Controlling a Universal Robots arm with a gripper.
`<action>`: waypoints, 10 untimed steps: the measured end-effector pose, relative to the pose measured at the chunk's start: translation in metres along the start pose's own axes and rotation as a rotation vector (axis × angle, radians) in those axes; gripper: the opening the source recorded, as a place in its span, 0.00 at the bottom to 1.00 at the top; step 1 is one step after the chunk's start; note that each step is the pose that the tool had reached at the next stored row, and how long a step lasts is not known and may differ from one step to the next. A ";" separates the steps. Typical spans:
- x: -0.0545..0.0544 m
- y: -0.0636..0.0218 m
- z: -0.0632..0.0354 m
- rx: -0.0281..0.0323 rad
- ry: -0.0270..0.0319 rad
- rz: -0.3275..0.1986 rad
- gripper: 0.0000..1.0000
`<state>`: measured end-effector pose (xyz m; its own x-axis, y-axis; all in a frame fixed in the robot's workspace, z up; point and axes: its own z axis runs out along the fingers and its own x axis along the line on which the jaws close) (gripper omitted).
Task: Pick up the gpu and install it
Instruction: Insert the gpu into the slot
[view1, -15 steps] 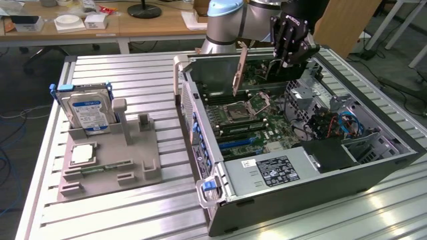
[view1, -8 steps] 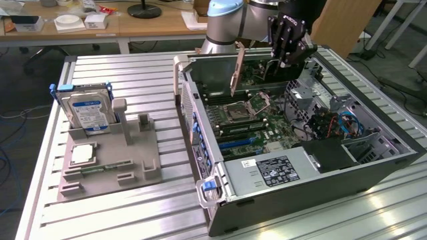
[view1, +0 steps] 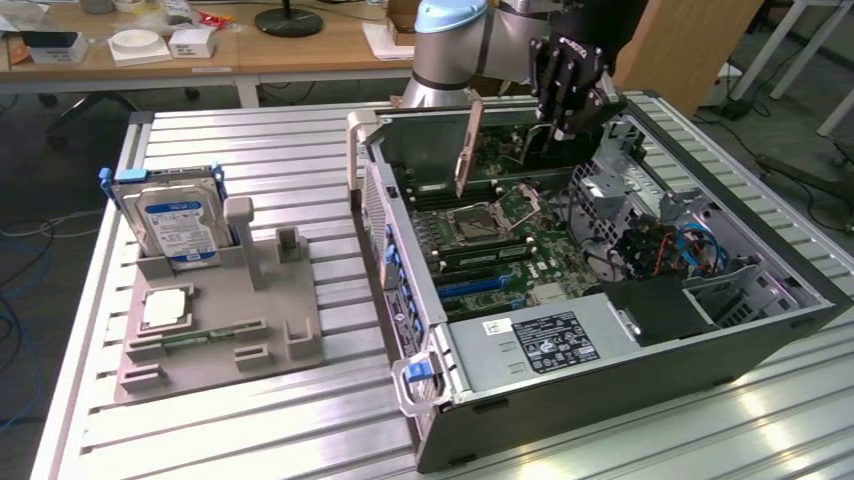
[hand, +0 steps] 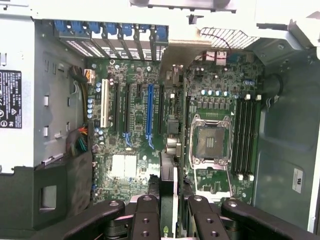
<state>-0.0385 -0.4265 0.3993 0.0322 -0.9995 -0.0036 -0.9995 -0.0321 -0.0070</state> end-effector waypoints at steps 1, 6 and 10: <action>0.000 0.0000 0.0017 0.0001 -0.0001 0.000 0.27; 0.000 0.0002 0.0097 -0.0001 0.0000 0.000 0.27; 0.000 0.0003 0.0171 0.0000 -0.0001 0.000 0.27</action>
<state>-0.0387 -0.4264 0.3823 0.0321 -0.9995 -0.0036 -0.9995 -0.0321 -0.0070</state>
